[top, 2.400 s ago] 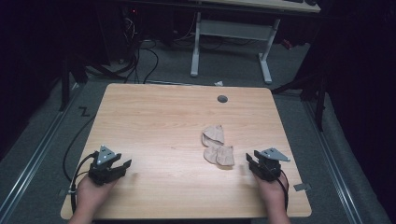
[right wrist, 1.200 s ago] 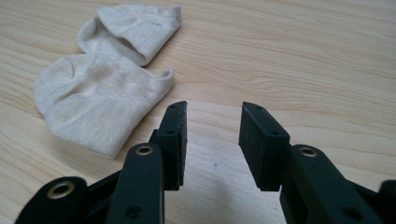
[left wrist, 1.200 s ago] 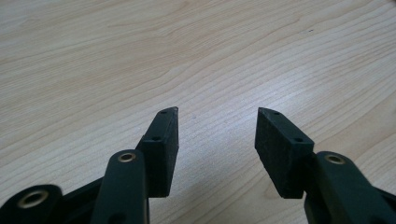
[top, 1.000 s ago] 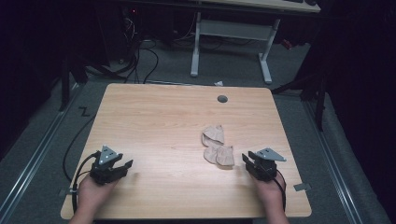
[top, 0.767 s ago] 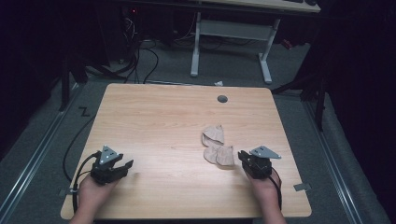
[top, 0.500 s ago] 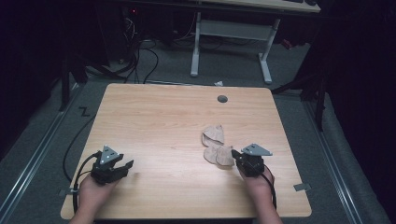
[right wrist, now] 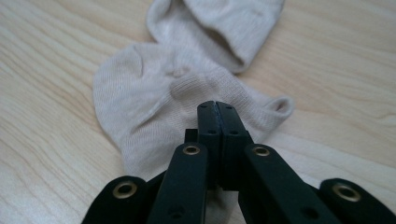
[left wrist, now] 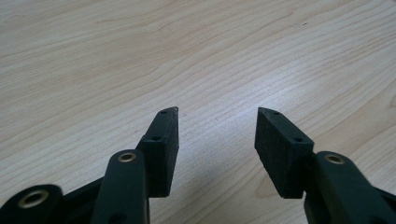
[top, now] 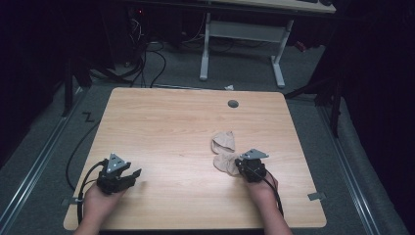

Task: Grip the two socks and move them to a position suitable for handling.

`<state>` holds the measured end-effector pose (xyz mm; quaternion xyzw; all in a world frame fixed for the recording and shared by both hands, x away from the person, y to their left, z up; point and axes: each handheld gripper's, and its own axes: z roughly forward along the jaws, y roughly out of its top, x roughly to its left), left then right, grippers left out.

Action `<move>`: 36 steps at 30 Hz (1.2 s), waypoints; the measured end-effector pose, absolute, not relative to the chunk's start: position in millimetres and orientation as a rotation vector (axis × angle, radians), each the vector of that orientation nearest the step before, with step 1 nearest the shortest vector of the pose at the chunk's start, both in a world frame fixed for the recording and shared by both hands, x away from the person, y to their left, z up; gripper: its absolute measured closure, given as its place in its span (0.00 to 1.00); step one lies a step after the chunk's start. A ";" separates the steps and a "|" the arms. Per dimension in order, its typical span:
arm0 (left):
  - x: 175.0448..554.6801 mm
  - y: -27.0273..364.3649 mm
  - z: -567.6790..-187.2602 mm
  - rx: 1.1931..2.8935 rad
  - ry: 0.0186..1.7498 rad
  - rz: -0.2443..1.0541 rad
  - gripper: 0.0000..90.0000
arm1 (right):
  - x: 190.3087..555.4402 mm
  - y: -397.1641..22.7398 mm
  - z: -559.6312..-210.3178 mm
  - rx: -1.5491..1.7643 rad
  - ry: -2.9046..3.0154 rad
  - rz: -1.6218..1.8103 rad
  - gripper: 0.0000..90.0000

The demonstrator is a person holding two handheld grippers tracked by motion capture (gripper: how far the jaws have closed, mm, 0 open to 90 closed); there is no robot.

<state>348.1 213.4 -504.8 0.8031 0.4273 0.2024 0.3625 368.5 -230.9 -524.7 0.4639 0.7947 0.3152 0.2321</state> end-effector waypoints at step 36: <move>341.1 193.4 -501.4 2.099 1.002 0.490 0.58 | 329.1 -159.1 -525.7 0.972 2.395 0.955 0.97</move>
